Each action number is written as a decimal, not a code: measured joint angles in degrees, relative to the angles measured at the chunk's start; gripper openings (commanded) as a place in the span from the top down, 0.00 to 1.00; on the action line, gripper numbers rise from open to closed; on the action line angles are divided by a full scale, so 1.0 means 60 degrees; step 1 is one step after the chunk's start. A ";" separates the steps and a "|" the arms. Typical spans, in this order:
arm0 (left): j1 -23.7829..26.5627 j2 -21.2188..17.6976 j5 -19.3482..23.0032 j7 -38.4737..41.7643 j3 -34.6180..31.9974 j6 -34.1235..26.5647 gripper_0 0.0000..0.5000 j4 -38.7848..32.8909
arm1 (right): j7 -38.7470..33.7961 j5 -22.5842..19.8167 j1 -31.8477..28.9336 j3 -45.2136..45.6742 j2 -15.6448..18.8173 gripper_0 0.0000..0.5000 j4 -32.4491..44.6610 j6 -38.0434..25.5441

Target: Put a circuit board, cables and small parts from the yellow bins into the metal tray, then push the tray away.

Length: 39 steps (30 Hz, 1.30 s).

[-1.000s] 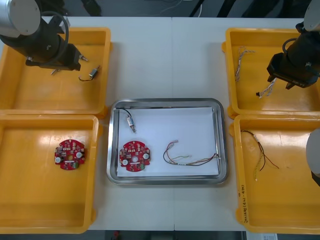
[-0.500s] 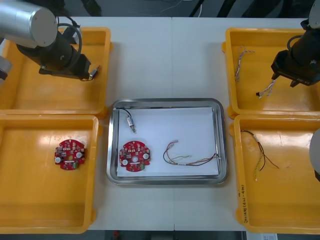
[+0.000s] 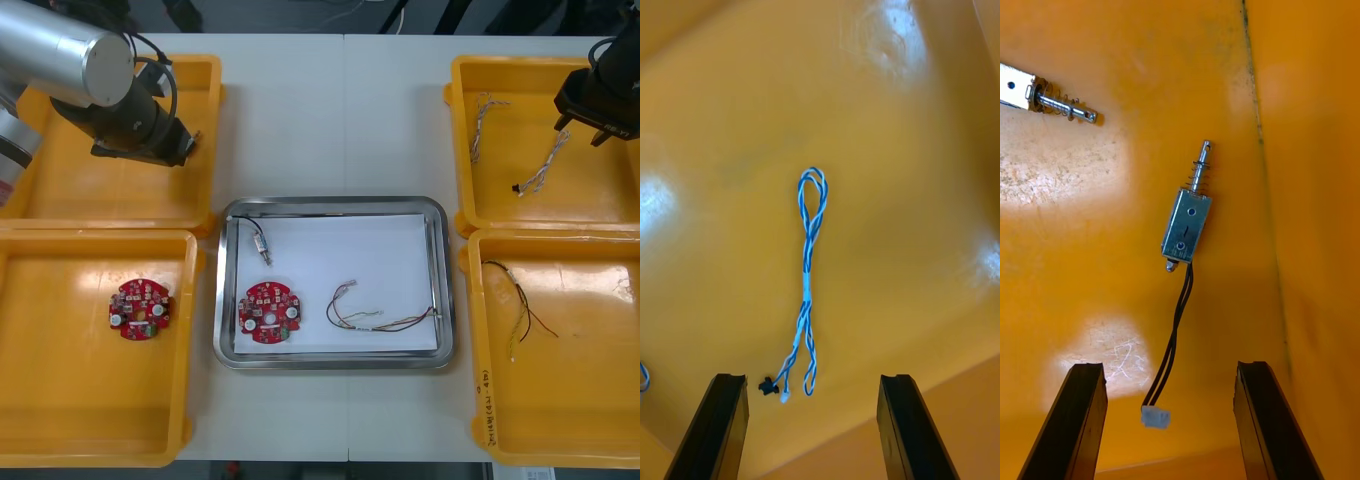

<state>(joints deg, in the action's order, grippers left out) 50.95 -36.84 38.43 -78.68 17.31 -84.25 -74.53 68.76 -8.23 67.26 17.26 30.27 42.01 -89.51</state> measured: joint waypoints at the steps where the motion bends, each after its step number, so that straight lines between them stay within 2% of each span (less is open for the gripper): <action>1: 0.0000 0.0004 -0.0034 0.0000 0.0011 0.0019 0.00 0.0001 | 0.0000 0.0020 0.0084 0.0000 0.0021 0.00 -0.0179 0.0142; 3: 0.0000 0.0009 -0.0089 0.0000 0.0048 0.0051 0.04 0.0002 | -0.0001 0.0028 0.0177 0.0000 0.0054 0.00 -0.0388 0.0428; 4: 0.0000 0.0015 -0.0113 0.0000 0.0065 0.0072 0.16 0.0002 | -0.0001 0.0035 0.0203 0.0000 0.0066 0.00 -0.0491 0.0611; 5: 0.0000 0.0018 -0.0138 0.0000 0.0085 0.0088 0.55 0.0002 | -0.0001 0.0044 0.0214 0.0000 0.0073 0.00 -0.0574 0.0799; 7: 0.0000 0.0029 -0.0179 0.0000 0.0092 0.0097 1.00 0.0002 | -0.0001 0.0066 0.0224 0.0000 0.0079 0.00 -0.0752 0.1129; 11: 0.0000 0.0075 -0.0242 0.0000 0.0092 0.0118 1.00 0.0004 | -0.0002 0.0076 0.0303 0.0000 0.0095 0.00 -0.1372 0.1830; 18: 0.0000 0.0116 -0.0251 0.0000 0.0092 0.0128 1.00 0.0008 | -0.0186 0.0117 0.0887 0.0000 0.0218 0.00 -0.3348 0.3088; 25: 0.0000 0.0117 -0.0251 0.0000 0.0092 0.0133 1.00 0.0011 | -0.0366 0.0098 0.0970 0.0000 0.0222 0.00 -0.3959 0.4028; 32: 0.0000 0.0056 -0.0065 0.0000 0.0092 0.0132 1.00 0.0014 | -0.0367 0.0018 0.0984 0.0000 0.0223 0.00 -0.4343 0.4297; 39: -0.0003 -0.0340 0.0164 0.0000 0.0092 0.0129 1.00 0.0022 | -0.0367 -0.0106 0.0995 0.0000 0.0223 0.00 -0.4800 0.4360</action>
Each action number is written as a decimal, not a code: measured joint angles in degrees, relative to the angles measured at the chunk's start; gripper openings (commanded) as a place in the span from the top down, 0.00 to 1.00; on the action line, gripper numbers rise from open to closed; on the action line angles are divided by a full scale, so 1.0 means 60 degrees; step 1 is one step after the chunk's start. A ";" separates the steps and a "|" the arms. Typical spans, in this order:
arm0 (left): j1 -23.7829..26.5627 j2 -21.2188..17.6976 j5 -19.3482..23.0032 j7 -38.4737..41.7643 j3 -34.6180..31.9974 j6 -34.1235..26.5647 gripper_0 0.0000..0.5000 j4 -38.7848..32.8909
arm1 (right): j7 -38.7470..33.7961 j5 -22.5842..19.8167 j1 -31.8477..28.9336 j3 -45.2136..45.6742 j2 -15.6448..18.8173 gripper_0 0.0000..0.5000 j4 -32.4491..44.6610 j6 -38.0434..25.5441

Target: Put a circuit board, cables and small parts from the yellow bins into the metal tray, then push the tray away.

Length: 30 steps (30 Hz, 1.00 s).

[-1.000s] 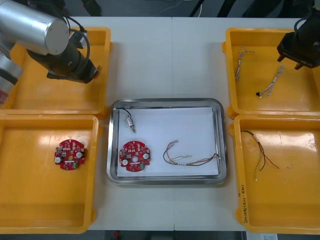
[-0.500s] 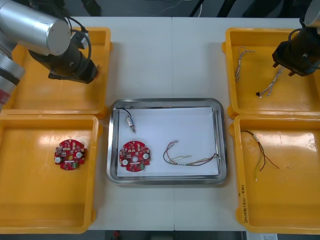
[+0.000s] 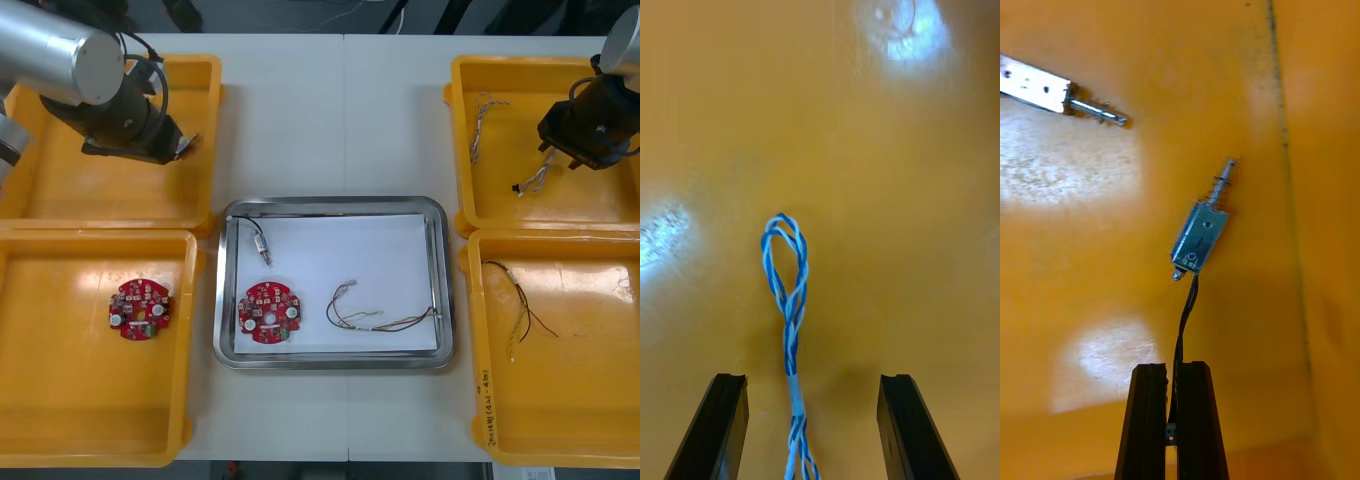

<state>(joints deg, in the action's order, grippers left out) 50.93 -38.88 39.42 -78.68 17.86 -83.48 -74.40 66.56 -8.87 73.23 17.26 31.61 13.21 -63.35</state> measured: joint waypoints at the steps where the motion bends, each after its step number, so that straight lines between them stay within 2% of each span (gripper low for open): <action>1: -0.0002 -0.0080 0.0020 0.0000 0.0000 0.0000 1.00 0.0001 | 0.0000 -0.0006 0.0003 0.0000 0.0000 0.00 -0.0079 0.0035; 7: -0.0052 -0.0634 0.0155 0.0000 -0.0004 0.0000 1.00 0.0005 | 0.0000 -0.0067 0.0006 0.0000 0.0000 0.00 -0.0406 0.0357; 14: -0.0406 -0.1131 0.0200 0.0000 -0.0267 0.0001 1.00 0.0006 | -0.0022 -0.0570 0.0006 0.0000 0.0000 0.00 -0.0456 0.0432; 18: -0.0600 -0.1310 0.0314 0.0001 -0.0506 0.0001 1.00 0.0006 | -0.0160 -0.0589 0.0006 0.0000 0.0000 0.14 -0.0463 0.0465; 22: -0.0693 -0.1403 0.0361 0.0001 -0.0614 0.0001 1.00 0.0006 | -0.0161 -0.0619 0.0005 -0.0001 0.0000 0.17 -0.0467 0.0470; 26: -0.0713 -0.1426 0.0381 0.0001 -0.0626 0.0001 1.00 0.0006 | -0.0160 -0.0631 0.0001 -0.0001 0.0000 0.37 -0.0468 0.0526; 27: -0.0714 -0.1427 0.0396 0.0001 -0.0626 0.0001 1.00 0.0006 | -0.0160 -0.0633 -0.0001 -0.0002 0.0000 0.48 -0.0468 0.0559; 30: -0.0715 -0.1427 0.0502 0.0002 -0.0626 0.0001 1.00 0.0006 | -0.0160 -0.0638 -0.0022 -0.0002 0.0000 1.00 -0.0470 0.0720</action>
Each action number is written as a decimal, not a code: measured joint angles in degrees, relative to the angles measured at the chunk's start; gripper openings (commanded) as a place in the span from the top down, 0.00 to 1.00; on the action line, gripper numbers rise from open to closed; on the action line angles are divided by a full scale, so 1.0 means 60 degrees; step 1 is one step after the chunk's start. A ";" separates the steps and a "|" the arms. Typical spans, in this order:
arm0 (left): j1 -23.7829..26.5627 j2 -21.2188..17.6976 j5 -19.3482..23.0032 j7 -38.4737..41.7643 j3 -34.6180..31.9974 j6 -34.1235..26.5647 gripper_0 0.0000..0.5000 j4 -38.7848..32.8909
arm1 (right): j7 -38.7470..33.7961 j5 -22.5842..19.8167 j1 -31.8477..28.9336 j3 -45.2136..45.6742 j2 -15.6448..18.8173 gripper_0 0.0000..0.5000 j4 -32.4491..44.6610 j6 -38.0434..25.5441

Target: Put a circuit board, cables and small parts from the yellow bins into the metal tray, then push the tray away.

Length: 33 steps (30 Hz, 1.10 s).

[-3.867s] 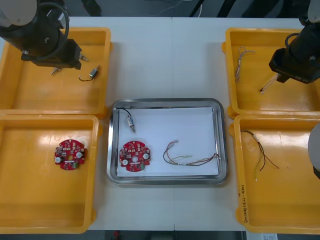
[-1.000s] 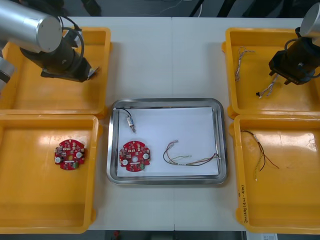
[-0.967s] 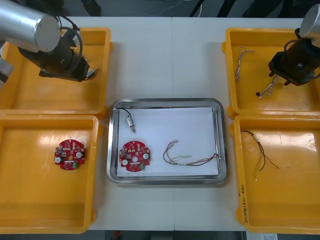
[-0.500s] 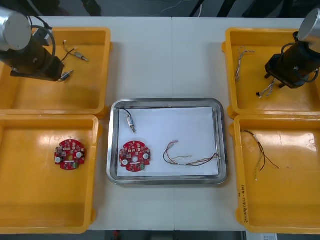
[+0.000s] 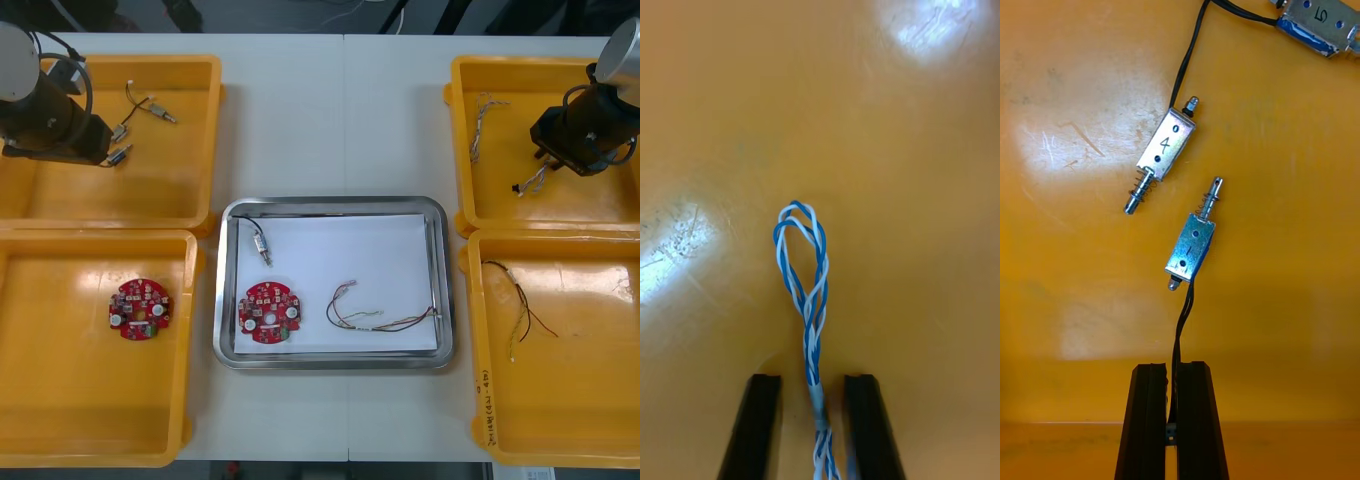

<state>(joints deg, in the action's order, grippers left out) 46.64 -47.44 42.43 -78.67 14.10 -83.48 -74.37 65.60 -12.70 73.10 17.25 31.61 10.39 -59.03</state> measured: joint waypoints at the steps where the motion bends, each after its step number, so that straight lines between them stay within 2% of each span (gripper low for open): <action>1: 0.0000 0.0000 0.0031 0.0000 0.0000 0.0000 1.00 0.0000 | 0.0000 -0.0001 -0.0009 0.0000 0.0000 1.00 0.0000 0.0047; 9: -0.0003 -0.0002 0.0268 0.0001 0.0000 0.0000 1.00 -0.0001 | 0.0001 -0.0036 -0.0049 -0.0004 0.0005 1.00 0.0011 0.0073; 12: -0.0007 -0.0002 0.0368 0.0002 0.0000 -0.0002 0.99 -0.0001 | 0.0002 -0.0032 -0.0049 -0.0007 0.0031 1.00 0.0196 -0.0501; 13: -0.0010 -0.0002 0.0395 0.0002 0.0000 -0.0005 0.82 -0.0001 | 0.0002 -0.0021 -0.0051 -0.0009 0.0037 1.00 0.0345 -0.0840; 15: -0.0014 -0.0002 0.0462 0.0002 0.0000 -0.0017 0.24 -0.0001 | 0.0003 0.0024 -0.0065 -0.0009 0.0043 1.00 0.0807 -0.1643; 16: -0.0016 -0.0002 0.0505 0.0002 0.0000 -0.0027 0.02 -0.0001 | 0.0003 0.0053 -0.0075 -0.0010 0.0046 1.00 0.1108 -0.2049; 25: -0.0033 -0.0002 0.0624 0.0005 0.0000 -0.0088 0.00 -0.0002 | 0.0004 0.0170 -0.0406 -0.0010 0.0118 1.00 0.4033 -0.4959; 29: -0.0034 -0.0002 0.0626 0.0006 -0.0001 -0.0147 0.00 -0.0012 | 0.0008 0.0142 -0.0894 -0.0012 0.0118 1.00 0.5623 -0.5870; 33: -0.0036 -0.0002 0.0620 0.0006 -0.0033 -0.0441 0.00 -0.0155 | 0.0031 0.0007 -0.1233 -0.0014 0.0118 1.00 0.6653 -0.6814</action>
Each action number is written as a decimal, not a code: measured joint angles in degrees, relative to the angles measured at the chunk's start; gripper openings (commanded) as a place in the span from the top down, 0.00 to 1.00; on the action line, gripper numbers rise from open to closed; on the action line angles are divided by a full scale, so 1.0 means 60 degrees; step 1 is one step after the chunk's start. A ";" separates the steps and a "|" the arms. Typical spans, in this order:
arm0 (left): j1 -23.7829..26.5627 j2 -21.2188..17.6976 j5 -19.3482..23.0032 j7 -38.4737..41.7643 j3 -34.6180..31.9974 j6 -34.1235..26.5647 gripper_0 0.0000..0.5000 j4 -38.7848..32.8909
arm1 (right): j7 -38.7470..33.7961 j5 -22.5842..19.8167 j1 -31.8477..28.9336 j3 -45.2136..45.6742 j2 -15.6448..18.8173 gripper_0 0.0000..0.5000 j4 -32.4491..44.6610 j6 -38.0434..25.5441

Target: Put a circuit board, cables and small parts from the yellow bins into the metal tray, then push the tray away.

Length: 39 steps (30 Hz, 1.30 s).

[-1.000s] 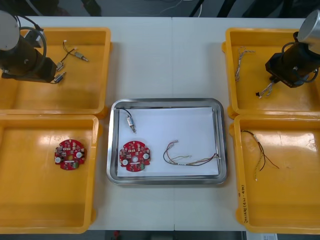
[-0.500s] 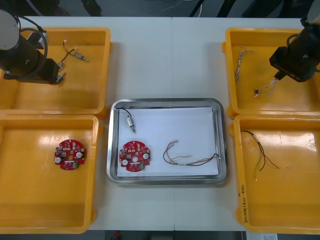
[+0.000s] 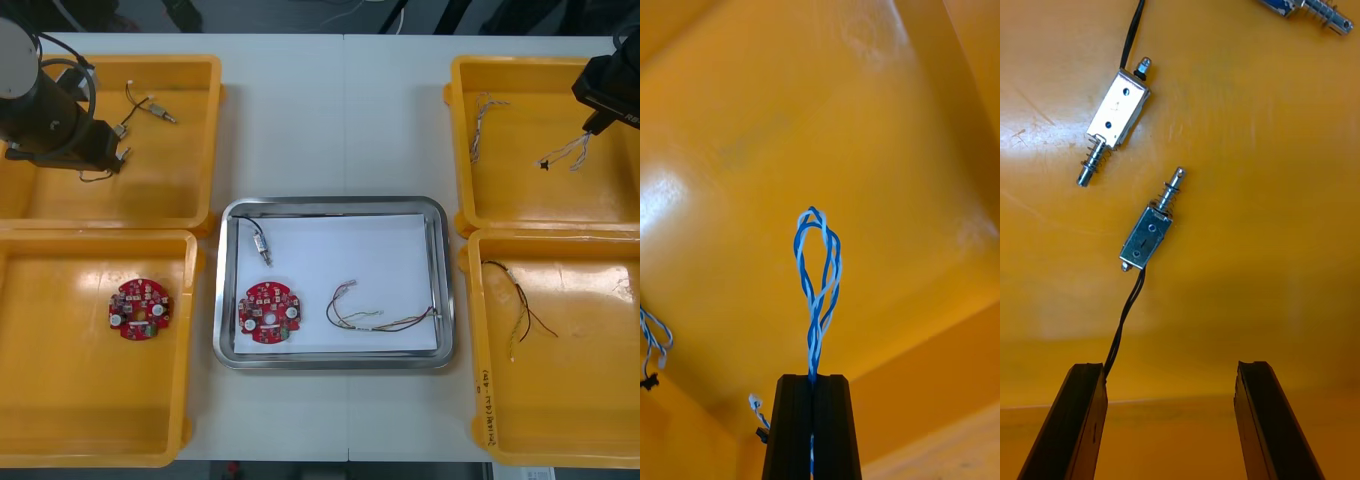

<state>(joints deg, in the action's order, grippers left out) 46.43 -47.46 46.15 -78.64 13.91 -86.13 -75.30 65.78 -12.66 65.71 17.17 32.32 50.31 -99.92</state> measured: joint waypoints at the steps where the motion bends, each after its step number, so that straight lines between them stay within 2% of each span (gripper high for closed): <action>1: 0.0000 0.0000 -0.0003 0.0000 -0.0030 -0.0095 0.00 -0.0058 | 0.0012 -0.0039 -0.0071 0.0000 0.0000 1.00 0.0244 -0.0269; 8: -0.0006 -0.0001 -0.0132 0.0002 -0.0422 -0.0648 0.00 -0.0575 | 0.0104 -0.0488 -0.0595 -0.0015 0.0000 1.00 0.1960 -0.1299; 17: -0.0007 -0.0039 -0.0474 0.0002 -0.0678 -0.1395 0.00 -0.1237 | 0.0251 -0.2151 -0.1881 -0.0471 0.0111 1.00 0.4741 -0.1609; 21: -0.0005 -0.0045 -0.0492 0.0002 -0.0867 -0.1598 0.00 -0.1292 | 0.0808 -0.2994 -0.2458 -0.0982 0.0382 1.00 0.5820 -0.1610; 26: -0.0004 -0.0047 -0.0497 0.0002 -0.0916 -0.1586 0.00 -0.1292 | 0.0911 -0.3788 -0.2975 -0.1769 0.0869 1.00 0.6954 -0.1613; 28: -0.0001 -0.0047 -0.0495 0.0002 -0.0916 -0.1530 0.00 -0.1286 | 0.1348 -0.4024 -0.3064 -0.2082 0.1054 1.00 0.7236 -0.1614; 33: 0.0222 -0.0041 -0.0487 -0.0005 -0.0916 -0.1412 0.00 -0.0764 | 0.3481 -0.4612 -0.3101 -0.2667 0.1354 1.00 0.7453 -0.1614; 39: 0.0641 0.0092 -0.0534 -0.0207 -0.0916 -0.0832 0.00 0.0340 | 0.4188 -0.4991 -0.3111 -0.3028 0.1370 1.00 0.7841 -0.1618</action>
<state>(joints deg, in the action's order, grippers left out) 50.27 -46.90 42.95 -79.88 8.41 -91.12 -73.26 90.91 -42.60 47.04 -1.00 40.54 97.35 -109.63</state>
